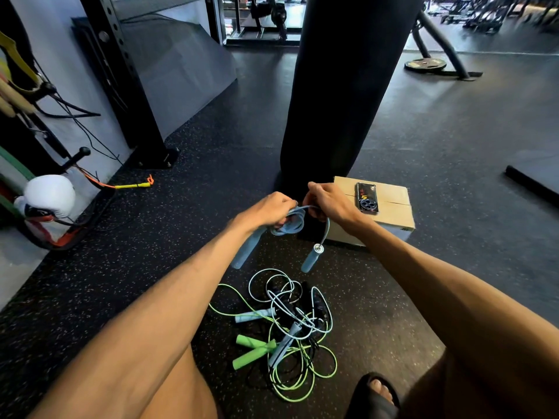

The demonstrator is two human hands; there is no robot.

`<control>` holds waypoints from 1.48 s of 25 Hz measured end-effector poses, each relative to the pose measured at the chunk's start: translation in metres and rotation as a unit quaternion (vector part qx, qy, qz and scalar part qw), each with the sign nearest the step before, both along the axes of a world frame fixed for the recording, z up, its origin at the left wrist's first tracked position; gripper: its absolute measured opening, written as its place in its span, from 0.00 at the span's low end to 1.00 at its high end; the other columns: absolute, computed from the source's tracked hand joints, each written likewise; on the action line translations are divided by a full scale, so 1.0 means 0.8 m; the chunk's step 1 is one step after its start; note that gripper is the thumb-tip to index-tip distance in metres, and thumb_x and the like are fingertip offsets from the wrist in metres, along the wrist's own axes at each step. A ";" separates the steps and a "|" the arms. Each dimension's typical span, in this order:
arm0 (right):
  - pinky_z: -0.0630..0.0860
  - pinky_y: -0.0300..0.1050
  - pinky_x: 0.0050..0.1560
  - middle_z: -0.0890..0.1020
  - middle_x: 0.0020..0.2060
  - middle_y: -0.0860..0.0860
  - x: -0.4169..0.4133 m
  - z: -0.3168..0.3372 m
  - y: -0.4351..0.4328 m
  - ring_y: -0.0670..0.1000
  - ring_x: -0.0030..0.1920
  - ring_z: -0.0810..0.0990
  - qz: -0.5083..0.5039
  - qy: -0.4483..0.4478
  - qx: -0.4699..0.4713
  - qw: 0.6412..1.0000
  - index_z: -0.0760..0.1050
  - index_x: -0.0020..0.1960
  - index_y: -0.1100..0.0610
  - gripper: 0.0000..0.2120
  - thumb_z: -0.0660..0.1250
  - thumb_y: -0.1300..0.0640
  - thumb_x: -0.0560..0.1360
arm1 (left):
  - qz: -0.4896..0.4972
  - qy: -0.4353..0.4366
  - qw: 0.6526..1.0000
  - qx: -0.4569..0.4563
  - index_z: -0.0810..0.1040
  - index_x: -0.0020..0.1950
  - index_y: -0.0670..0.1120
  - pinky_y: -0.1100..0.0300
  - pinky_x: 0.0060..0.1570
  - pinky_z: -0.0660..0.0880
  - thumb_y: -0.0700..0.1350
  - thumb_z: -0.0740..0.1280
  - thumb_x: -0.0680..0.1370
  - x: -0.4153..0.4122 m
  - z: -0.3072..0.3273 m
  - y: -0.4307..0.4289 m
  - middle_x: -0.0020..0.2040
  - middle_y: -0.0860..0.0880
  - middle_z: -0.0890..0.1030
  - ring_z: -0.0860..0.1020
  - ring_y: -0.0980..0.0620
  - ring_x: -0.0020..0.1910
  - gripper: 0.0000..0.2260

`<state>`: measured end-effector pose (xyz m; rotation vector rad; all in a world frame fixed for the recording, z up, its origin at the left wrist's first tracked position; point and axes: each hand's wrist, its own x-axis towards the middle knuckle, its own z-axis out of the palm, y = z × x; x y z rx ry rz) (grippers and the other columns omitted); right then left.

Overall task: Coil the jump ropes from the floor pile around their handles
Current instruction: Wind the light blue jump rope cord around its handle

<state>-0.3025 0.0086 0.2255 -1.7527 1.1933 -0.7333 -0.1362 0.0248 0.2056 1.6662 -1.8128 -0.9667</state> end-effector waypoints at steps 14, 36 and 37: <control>0.80 0.49 0.48 0.84 0.46 0.68 -0.005 -0.013 0.015 0.62 0.47 0.84 0.025 0.001 0.119 0.993 0.66 0.45 0.59 0.12 0.51 0.57 0.85 | 0.067 0.562 0.818 0.102 0.74 0.49 0.36 0.60 0.37 0.68 0.47 0.49 0.85 0.013 0.027 -0.006 0.29 0.48 0.68 0.66 0.53 0.29 0.20; 0.76 0.49 0.40 0.78 0.38 0.56 0.015 -0.007 0.009 0.53 0.37 0.78 -0.004 -0.186 0.220 0.957 0.75 0.54 0.60 0.21 0.51 0.45 0.83 | -0.034 -0.174 0.895 -0.410 0.80 0.52 0.39 0.59 0.53 0.70 0.40 0.66 0.79 -0.013 0.003 0.024 0.50 0.43 0.76 0.74 0.48 0.51 0.06; 0.76 0.49 0.40 0.79 0.37 0.56 0.015 -0.007 0.010 0.53 0.37 0.79 -0.012 -0.185 0.207 0.961 0.76 0.52 0.60 0.20 0.51 0.47 0.83 | -0.036 -0.181 0.890 -0.417 0.80 0.52 0.39 0.59 0.55 0.70 0.40 0.66 0.78 -0.013 0.003 0.024 0.50 0.43 0.76 0.74 0.48 0.51 0.06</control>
